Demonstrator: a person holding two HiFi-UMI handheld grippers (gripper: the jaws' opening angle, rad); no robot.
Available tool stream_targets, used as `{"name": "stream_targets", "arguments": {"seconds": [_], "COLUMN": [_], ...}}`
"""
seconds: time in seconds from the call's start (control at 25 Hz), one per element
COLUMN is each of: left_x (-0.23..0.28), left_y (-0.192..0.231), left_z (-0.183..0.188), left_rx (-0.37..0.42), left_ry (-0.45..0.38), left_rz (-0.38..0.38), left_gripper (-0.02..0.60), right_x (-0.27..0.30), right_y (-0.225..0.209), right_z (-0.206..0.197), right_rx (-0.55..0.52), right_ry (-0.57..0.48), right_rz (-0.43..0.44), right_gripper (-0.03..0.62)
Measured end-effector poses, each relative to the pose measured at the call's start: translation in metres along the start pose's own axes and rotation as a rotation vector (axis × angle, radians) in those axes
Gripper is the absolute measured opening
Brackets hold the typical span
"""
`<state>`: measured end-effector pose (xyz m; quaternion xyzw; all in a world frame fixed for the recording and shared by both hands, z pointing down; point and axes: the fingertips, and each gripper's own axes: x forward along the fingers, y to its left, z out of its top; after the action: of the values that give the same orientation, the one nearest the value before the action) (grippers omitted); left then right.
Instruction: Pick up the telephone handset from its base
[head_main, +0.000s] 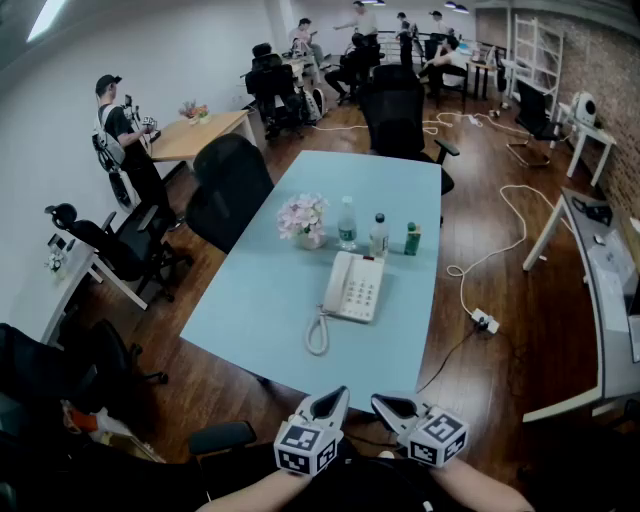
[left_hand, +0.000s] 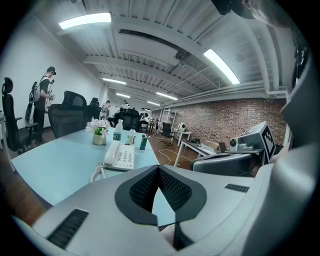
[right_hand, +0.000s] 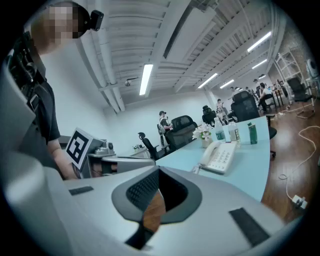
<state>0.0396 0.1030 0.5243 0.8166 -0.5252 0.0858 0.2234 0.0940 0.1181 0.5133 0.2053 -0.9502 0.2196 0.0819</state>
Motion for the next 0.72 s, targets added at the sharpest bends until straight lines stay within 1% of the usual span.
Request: {"name": "stream_targets", "arguments": {"seconds": [0.4, 0.72], "left_x": [0.047, 0.085], "left_y": [0.07, 0.115], "left_z": [0.05, 0.081], "left_rx": [0.011, 0.012], "left_ry": [-0.002, 0.033], "left_rz": [-0.044, -0.115], "left_gripper": [0.0, 0.0], "right_x": [0.064, 0.104], "right_y": [-0.041, -0.071], "right_z": [0.04, 0.07], "right_rx": [-0.01, 0.029], "right_ry": [0.0, -0.014], "right_rz": [-0.059, -0.137], "right_gripper": [0.015, 0.015]}}
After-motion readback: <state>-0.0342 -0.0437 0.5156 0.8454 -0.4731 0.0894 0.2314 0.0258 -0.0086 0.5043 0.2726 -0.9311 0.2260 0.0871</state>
